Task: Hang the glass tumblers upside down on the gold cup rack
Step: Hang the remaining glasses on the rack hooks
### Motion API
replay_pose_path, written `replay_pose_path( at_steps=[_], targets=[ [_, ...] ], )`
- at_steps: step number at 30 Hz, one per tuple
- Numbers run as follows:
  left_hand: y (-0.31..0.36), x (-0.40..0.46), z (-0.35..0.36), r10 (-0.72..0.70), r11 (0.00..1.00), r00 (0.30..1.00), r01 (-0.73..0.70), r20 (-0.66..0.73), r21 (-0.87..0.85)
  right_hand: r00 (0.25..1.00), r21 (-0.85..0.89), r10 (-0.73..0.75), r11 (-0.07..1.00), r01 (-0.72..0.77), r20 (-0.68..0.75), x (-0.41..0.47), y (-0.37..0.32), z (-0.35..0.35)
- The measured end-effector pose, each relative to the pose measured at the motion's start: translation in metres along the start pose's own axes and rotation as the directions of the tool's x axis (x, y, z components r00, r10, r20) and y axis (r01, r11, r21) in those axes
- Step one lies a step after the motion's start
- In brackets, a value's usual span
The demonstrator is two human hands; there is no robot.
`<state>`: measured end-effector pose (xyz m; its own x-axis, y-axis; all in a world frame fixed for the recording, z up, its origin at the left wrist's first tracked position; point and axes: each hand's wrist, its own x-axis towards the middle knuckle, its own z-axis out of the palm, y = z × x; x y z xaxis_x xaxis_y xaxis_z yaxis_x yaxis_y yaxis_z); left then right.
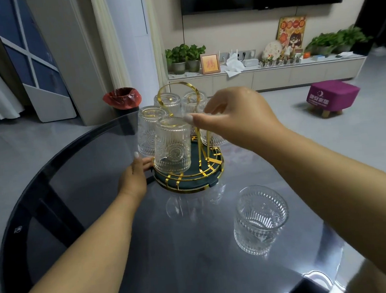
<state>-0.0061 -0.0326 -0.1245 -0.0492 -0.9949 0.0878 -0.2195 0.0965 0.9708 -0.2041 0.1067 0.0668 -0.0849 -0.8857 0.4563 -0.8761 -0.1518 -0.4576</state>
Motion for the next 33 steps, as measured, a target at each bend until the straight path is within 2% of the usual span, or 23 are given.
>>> replay_pose_path(
  at_steps=[5, 8, 10, 14, 17, 19, 23, 26, 30, 32, 33],
  targets=[
    [-0.001, 0.003, 0.002, 0.025, 0.999, 0.999, -0.026, -0.021, -0.046, 0.973, -0.013, 0.036, 0.999, -0.034, 0.227, -0.012, 0.013, -0.012],
    [-0.005, 0.003, 0.004, 0.023, 0.999, 1.000, -0.023, 0.003, -0.033, 0.906, -0.067, 0.058, 0.997, -0.033, 0.419, -0.022, 0.021, -0.017],
    [-0.005, 0.007, 0.000, 0.017, 0.998, 1.000, -0.018, -0.018, -0.058, 0.833, -0.126, 0.058, 0.992, 0.014, 0.550, -0.030, 0.022, -0.020],
    [-0.004, 0.007, 0.007, 0.008, 0.997, 0.999, -0.011, -0.034, -0.074, 0.637, -0.184, 0.103, 0.981, 0.062, 0.764, -0.047, 0.027, -0.027],
    [0.001, 0.003, 0.009, 0.020, 0.996, 0.999, -0.023, -0.027, -0.092, 0.516, -0.166, 0.062, 0.973, 0.158, 0.854, -0.058, 0.034, -0.027],
    [0.000, 0.005, 0.008, 0.018, 0.995, 0.999, -0.021, -0.034, -0.099, 0.470, -0.168, 0.040, 0.958, 0.234, 0.882, -0.064, 0.036, -0.025],
    [0.000, 0.006, 0.006, 0.018, 0.996, 0.999, -0.022, -0.038, -0.088, 0.445, -0.233, 0.034, 0.886, 0.402, 0.895, -0.069, 0.039, -0.015],
    [0.003, 0.005, 0.006, 0.025, 0.995, 0.999, -0.028, -0.027, -0.096, 0.472, -0.274, 0.045, 0.861, 0.429, 0.881, -0.069, 0.041, -0.010],
    [0.002, 0.003, 0.003, 0.011, 0.999, 1.000, -0.012, -0.024, -0.050, 0.527, -0.253, 0.028, 0.898, 0.360, 0.850, -0.063, 0.044, -0.012],
    [0.001, 0.003, 0.002, 0.007, 1.000, 1.000, -0.007, -0.017, -0.026, 0.544, -0.173, 0.015, 0.955, 0.241, 0.839, -0.055, 0.051, -0.014],
    [0.003, 0.003, 0.002, 0.006, 1.000, 1.000, -0.006, -0.013, -0.017, 0.546, -0.079, -0.002, 0.989, 0.125, 0.837, -0.051, 0.057, -0.014]
  ],
)
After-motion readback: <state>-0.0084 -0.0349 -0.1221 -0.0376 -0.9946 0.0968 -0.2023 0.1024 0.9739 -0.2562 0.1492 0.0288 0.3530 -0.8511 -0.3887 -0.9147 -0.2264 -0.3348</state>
